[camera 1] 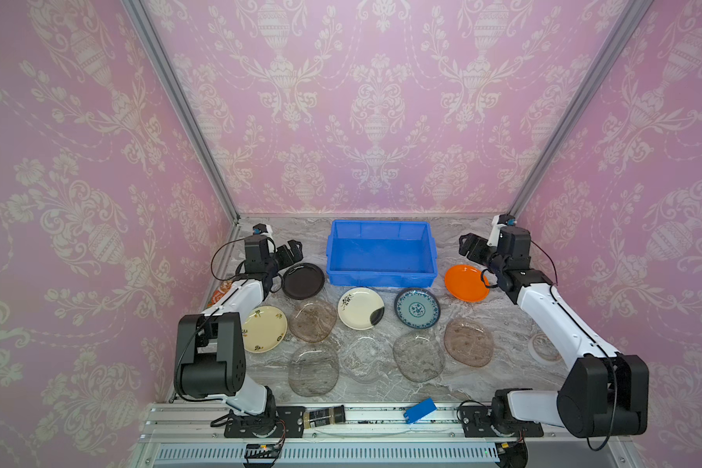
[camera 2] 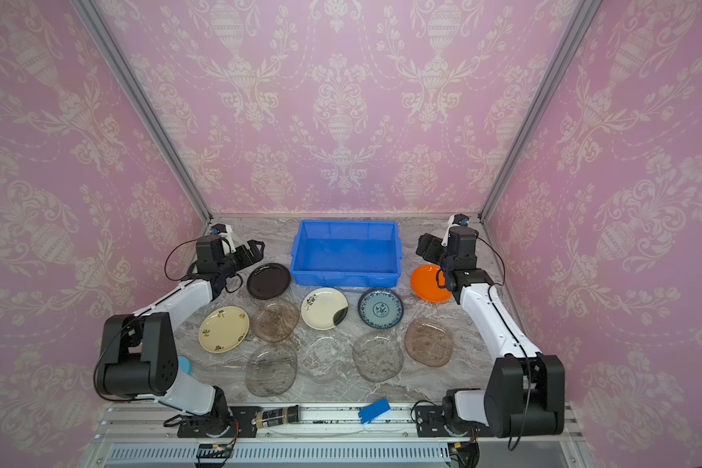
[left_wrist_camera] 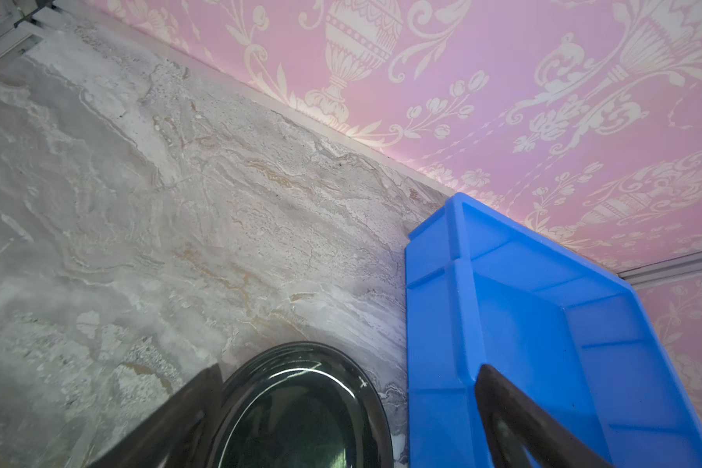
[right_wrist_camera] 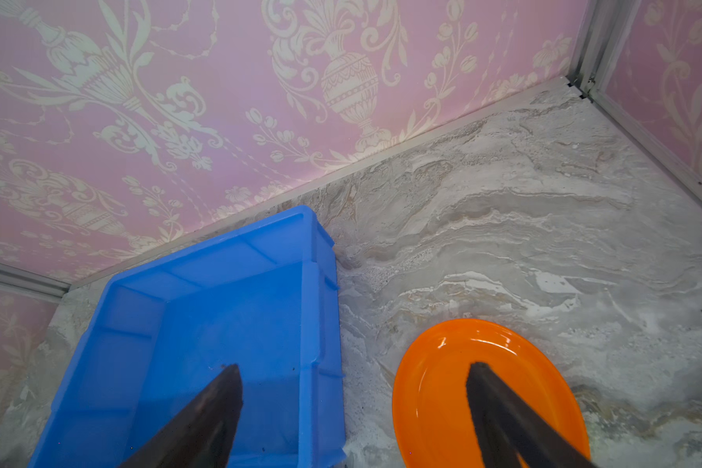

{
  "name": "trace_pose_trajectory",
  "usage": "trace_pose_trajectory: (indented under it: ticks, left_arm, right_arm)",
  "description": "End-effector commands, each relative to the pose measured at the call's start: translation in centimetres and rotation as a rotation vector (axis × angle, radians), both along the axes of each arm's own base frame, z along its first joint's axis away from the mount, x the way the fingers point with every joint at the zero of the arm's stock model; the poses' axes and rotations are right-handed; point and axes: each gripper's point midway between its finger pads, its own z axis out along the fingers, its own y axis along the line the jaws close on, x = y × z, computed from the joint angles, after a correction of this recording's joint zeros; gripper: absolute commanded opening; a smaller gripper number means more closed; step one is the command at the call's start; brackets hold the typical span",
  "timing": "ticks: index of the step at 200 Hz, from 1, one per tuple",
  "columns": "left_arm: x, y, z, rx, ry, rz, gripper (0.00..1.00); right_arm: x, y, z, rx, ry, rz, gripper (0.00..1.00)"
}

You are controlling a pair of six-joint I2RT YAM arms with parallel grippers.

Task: Place the plates into the plastic bin on the countertop
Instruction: 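Move left gripper to the black plate's rim and grasp it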

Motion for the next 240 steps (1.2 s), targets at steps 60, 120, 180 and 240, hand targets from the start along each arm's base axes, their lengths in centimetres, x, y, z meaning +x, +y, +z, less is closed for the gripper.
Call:
trace_pose_trajectory:
  ticks: [60,120,180,240]
  left_arm:
    - [-1.9,3.8,-4.9,-0.315,0.089,0.106,0.9]
    - [-2.0,3.5,-9.1,-0.344,0.203,0.083,0.69]
    - [-2.7,3.5,-11.4,-0.308,0.272,0.073,0.54]
    - [-2.8,3.0,-12.8,-0.274,0.323,0.045,0.49]
  right_arm:
    - [-0.5,0.9,-1.0,0.063,0.062,0.01,0.83]
    - [0.3,0.8,-2.0,0.052,0.093,0.003,0.82]
    - [1.3,0.9,-2.9,0.053,0.115,0.007,0.83]
    - [1.6,1.0,-3.7,0.056,0.13,0.013,0.83]
